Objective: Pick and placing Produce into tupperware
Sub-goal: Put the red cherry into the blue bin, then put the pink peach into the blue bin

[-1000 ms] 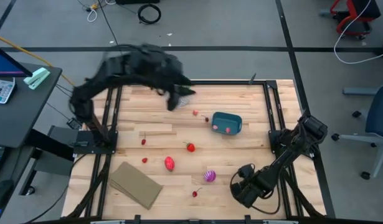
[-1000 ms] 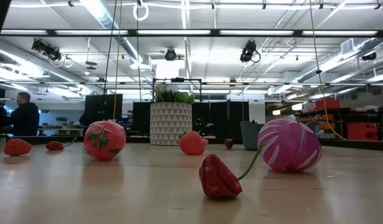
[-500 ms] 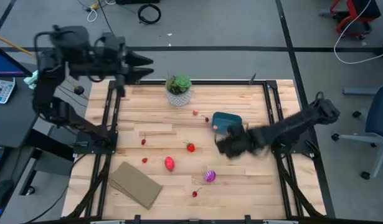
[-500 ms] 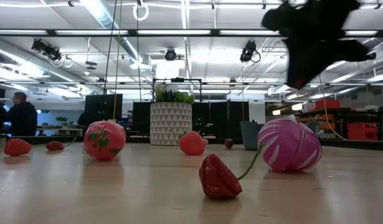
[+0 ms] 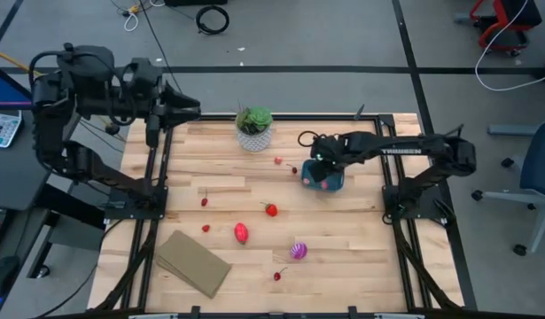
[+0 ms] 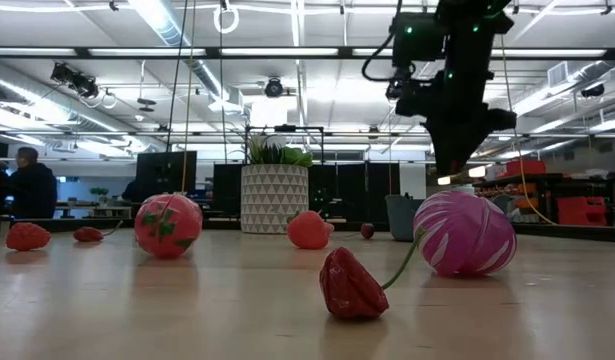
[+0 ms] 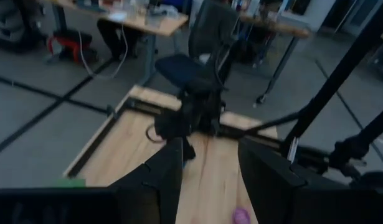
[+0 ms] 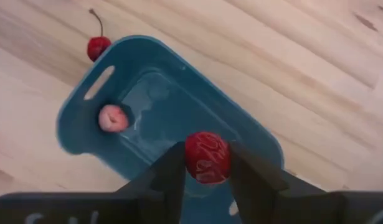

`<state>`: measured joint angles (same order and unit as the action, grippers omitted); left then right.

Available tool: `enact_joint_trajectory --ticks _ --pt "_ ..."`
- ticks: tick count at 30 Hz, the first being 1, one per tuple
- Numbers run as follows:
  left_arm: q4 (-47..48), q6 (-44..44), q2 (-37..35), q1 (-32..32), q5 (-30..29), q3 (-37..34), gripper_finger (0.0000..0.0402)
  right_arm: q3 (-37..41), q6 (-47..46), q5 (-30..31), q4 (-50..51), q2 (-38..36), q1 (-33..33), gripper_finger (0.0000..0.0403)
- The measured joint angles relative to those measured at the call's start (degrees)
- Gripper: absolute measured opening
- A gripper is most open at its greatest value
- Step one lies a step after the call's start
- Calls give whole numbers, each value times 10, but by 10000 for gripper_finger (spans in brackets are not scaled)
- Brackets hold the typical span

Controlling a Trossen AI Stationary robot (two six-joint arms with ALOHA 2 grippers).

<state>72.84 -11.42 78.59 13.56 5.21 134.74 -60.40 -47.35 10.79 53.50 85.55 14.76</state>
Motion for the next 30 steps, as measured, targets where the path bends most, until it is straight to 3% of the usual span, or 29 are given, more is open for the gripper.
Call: enact_joint_trajectory --ticks 8,12,16,20,24,30 --pt "16 1 5 0 -7 0 164 0 11 -12 -24 68 0 163" --pt "19 1 5 0 -10 0 161 0 26 -57 -27 78 0 173" --pt "62 0 6 1 -30 -2 164 -1 22 -108 -28 40 -1 176" --pt "137 -13 10 1 -71 -26 161 -1 -3 -118 -32 -28 -23 173" --pt "148 -15 8 -1 -95 -96 156 -1 -29 -104 -51 -97 -58 168" --pt "67 -8 9 -6 -95 -254 162 -1 -138 -11 -84 -161 -138 165"
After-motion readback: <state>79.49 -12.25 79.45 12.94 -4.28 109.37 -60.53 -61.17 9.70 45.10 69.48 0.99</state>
